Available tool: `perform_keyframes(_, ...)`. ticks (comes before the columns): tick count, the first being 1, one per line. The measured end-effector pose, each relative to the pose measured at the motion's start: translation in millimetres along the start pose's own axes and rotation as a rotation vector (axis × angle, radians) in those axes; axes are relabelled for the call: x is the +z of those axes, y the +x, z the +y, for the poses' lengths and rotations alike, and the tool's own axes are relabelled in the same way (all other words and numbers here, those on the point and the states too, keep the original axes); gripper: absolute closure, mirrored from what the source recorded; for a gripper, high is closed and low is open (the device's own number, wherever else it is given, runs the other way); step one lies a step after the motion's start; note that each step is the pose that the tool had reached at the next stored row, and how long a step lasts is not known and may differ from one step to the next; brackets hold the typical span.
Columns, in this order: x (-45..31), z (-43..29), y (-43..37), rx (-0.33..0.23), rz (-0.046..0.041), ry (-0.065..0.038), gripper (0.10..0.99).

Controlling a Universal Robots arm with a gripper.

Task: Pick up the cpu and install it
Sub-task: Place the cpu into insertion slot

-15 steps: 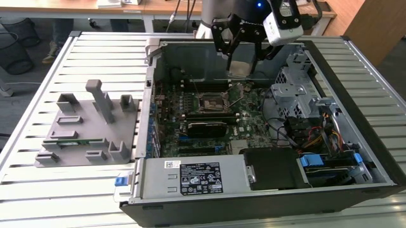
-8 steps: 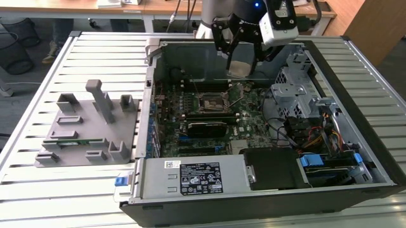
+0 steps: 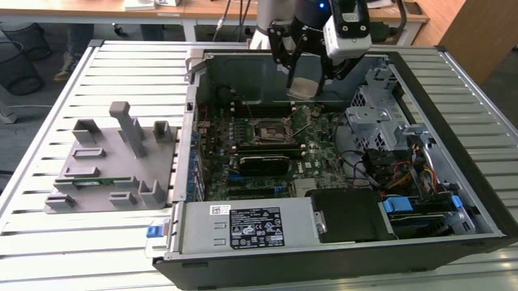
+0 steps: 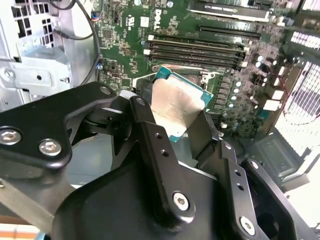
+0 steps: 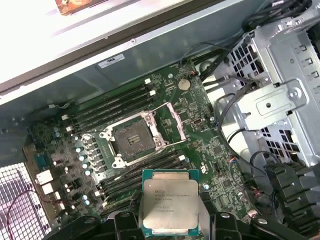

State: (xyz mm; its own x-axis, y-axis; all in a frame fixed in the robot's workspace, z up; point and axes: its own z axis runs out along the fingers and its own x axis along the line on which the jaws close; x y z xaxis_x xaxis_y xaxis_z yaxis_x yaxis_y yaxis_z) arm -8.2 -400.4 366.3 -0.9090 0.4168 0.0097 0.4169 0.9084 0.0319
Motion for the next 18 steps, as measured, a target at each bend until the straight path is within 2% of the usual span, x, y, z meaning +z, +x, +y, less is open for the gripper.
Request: perform_keyframes(18,1.7,0.6,0.6,0.240,-0.0076,-0.002,0.557)
